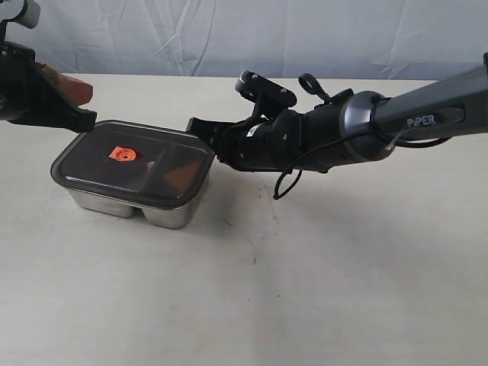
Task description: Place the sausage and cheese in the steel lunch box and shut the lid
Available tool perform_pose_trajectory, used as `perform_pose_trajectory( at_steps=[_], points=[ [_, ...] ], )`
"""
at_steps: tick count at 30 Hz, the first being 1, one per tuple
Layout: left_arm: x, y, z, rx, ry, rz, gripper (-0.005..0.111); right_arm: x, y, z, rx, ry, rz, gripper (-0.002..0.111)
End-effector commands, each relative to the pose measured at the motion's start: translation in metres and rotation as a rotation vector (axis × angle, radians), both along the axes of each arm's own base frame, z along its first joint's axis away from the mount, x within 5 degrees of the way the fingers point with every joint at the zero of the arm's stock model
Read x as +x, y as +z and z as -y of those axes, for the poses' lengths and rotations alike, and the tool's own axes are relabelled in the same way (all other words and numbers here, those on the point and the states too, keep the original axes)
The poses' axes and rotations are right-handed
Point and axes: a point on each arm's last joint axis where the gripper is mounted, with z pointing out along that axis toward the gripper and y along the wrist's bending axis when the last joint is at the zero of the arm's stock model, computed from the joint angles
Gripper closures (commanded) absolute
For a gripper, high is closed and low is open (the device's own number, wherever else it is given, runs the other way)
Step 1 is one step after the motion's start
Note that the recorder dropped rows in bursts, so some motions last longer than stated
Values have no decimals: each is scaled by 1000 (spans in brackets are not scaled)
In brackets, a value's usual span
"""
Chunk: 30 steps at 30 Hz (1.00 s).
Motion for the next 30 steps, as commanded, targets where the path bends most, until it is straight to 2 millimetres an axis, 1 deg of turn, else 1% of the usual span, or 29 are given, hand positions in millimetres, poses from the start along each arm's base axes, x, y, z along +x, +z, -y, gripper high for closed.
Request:
perform_pose_trajectory(
  at_steps=[1,3,6,8,10,13,15,18,21,26,30],
  points=[
    [0,-2,0,-3,-1,-11,107,0,7,-2,4,16,23,109],
    [0,-2,0,6,-3,-8,107,1,7,-1,-5,23,32,109],
    [5,-4,-6,-22,74,-14,107,17,8,17,-33,-2,46,109],
    [9,-10,-13,-24,110,-39,107,27,11,29,-36,-29,46,109],
    [14,-18,-18,-33,128,-79,107,36,17,42,-35,-55,48,109],
    [21,-33,-19,-39,133,-140,107,40,35,52,-63,-19,90,109],
    [26,-43,-18,-44,146,-176,107,38,44,51,-89,35,111,109],
    [36,-59,-19,-38,171,-219,107,35,57,44,-103,98,115,109],
    [44,-68,-18,-41,179,-246,107,33,64,34,-115,150,119,109],
    [55,-69,-18,-57,196,-245,107,25,73,16,-173,266,151,109],
    [57,-70,-15,-74,173,-269,107,25,74,4,-230,344,149,109]
  ],
)
